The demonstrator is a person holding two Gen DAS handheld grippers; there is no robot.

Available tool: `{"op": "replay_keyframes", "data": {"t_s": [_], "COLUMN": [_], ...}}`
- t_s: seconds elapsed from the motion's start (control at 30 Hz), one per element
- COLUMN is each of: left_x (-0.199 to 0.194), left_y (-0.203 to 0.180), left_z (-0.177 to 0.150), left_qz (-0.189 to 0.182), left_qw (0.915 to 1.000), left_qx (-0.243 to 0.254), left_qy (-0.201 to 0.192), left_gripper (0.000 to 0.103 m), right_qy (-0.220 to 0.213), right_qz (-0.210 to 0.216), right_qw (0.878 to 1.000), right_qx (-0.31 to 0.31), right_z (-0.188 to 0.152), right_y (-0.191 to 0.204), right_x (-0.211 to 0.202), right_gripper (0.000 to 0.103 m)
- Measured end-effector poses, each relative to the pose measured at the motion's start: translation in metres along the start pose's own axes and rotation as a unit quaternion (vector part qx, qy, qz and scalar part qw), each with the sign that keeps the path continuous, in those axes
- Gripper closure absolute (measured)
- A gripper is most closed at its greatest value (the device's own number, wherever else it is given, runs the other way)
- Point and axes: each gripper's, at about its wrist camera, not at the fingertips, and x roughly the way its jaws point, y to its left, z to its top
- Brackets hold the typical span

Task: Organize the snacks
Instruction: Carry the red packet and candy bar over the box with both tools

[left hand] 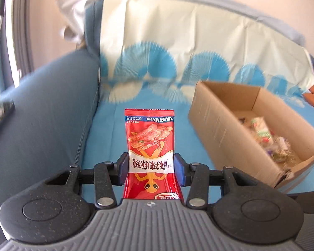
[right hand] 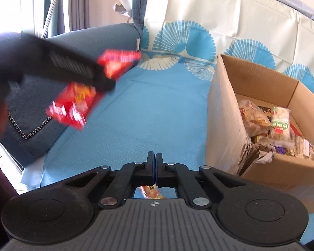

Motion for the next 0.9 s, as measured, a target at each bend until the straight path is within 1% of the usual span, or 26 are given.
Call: {"op": "replay_keyframes", "data": {"t_s": [0.07,0.13,0.17,0.2,0.23,0.27,0.3,0.37,0.43,0.47,0.5,0.53,0.57,0.63,0.73,0.9], "left_x": [-0.005,-0.006,-0.004,-0.003,-0.003,-0.004,-0.003,-0.003,-0.004,-0.003,-0.002,-0.002,-0.001,0.001,0.002,-0.002], "left_y": [0.003,0.011,0.017,0.022,0.026,0.03,0.033,0.038,0.041,0.041,0.04,0.039,0.037,0.034,0.031,0.029], "left_z": [0.004,0.004,0.003,0.003,0.004,0.004,0.003,0.004,0.004,0.005,0.005,0.006,0.006,0.006,0.005,0.005], "left_qz": [-0.004,-0.018,-0.028,-0.037,-0.04,-0.04,-0.041,-0.038,-0.038,-0.039,-0.04,-0.041,-0.043,-0.044,-0.041,-0.036], "left_qw": [0.9999,0.9997,0.9996,0.9992,0.9988,0.9985,0.9979,0.9967,0.9956,0.9951,0.9951,0.9953,0.9957,0.9965,0.9969,0.9965], "left_qx": [0.016,0.017,0.004,-0.014,-0.027,-0.038,-0.05,-0.071,-0.085,-0.089,-0.089,-0.086,-0.081,-0.071,-0.066,-0.073], "left_qy": [-0.004,0.0,0.005,0.007,0.005,0.001,0.0,-0.006,-0.014,-0.014,-0.014,-0.012,-0.011,-0.009,-0.01,-0.019], "left_gripper": [0.054,0.054,0.054,0.054,0.053,0.053,0.053,0.053,0.053,0.053,0.053,0.053,0.053,0.053,0.053,0.053], "right_qy": [0.024,0.05,0.057,0.057,0.054,0.053,0.053,0.06,0.073,0.078,0.076,0.074,0.07,0.064,0.047,-0.03], "right_qz": [0.009,0.007,-0.001,-0.005,-0.006,-0.007,-0.006,-0.003,-0.002,0.001,0.008,0.016,0.022,0.025,0.029,0.034], "right_qw": [1.0,0.999,0.998,0.998,0.998,0.999,0.999,0.998,0.997,0.997,0.997,0.997,0.997,0.997,0.998,0.999], "right_qx": [-0.009,-0.015,-0.014,-0.011,-0.008,-0.008,-0.012,-0.021,-0.02,-0.015,-0.007,-0.004,-0.01,-0.022,-0.011,-0.006], "right_z": [-0.005,-0.01,-0.012,-0.014,-0.015,-0.016,-0.017,-0.019,-0.022,-0.024,-0.024,-0.023,-0.022,-0.023,-0.021,0.007], "right_y": [0.001,0.002,0.003,0.003,0.003,0.003,0.004,0.004,0.003,0.001,-0.001,-0.002,0.0,0.001,0.0,-0.005], "right_x": [0.009,0.019,0.023,0.024,0.025,0.025,0.027,0.032,0.04,0.044,0.044,0.046,0.045,0.043,0.035,0.0], "right_gripper": [0.102,0.1,0.09,0.074,0.064,0.051,0.049,0.048,0.05,0.052,0.056,0.064,0.084,0.085,0.086,0.086]}}
